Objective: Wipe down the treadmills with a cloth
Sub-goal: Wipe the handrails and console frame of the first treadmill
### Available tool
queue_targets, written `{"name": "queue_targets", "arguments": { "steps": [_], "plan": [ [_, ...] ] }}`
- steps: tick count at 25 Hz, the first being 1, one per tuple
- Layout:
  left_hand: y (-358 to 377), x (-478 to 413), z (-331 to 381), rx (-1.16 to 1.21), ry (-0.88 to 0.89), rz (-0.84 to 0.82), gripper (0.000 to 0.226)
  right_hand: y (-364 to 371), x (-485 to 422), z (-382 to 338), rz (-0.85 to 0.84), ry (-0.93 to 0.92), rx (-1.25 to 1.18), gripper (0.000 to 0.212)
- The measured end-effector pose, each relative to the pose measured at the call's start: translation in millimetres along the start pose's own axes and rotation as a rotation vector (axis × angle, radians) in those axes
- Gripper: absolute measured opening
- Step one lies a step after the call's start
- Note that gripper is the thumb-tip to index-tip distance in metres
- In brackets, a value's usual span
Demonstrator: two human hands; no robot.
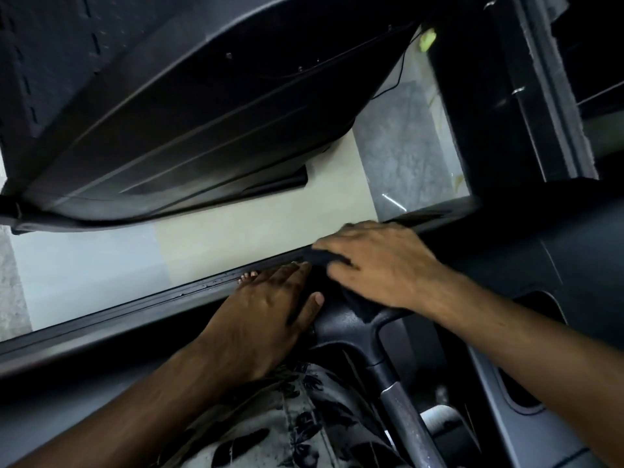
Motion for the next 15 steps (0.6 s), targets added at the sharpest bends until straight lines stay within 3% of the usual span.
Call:
{"name": "queue_targets", "arguments": {
  "steps": [1, 4, 5, 8, 9, 12, 15],
  "plan": [
    [1, -5, 0, 0.013, -0.002, -0.001, 0.077, 0, -5, 6, -0.037, -0.024, -0.025, 0.047],
    [1, -12, 4, 0.020, 0.013, 0.001, 0.080, -18, -28, 75, -0.175, 0.364, 0.112, 0.050],
    [1, -13, 7, 0.018, 0.028, 0.002, 0.082, -19, -26, 79, -0.179, 0.364, 0.123, 0.050],
    [-1, -22, 10, 0.018, 0.044, 0.020, 0.084, -6, -12, 31, -0.169, 0.025, -0.026, 0.045],
    [-2, -25, 12, 0.019, 0.050, 0.028, 0.084, -7, -19, 42, -0.181, 0.031, -0.042, 0.044],
    [-3, -29, 21, 0.025, 0.086, 0.031, 0.085, -21, -35, 88, -0.261, 0.338, 0.100, 0.048],
    [-1, -38, 25, 0.018, 0.072, 0.024, 0.088, -11, -15, 49, -0.201, 0.055, 0.016, 0.046]
  ]
}}
Point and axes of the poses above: each hand's wrist, its own x-axis away from the middle knuckle, its own y-axis out of the palm, z = x × y, the point moved 4 cm from there along -x, towards the middle knuckle, and after that the axes turned 4 degrees about -x, right-handed, at the moved point
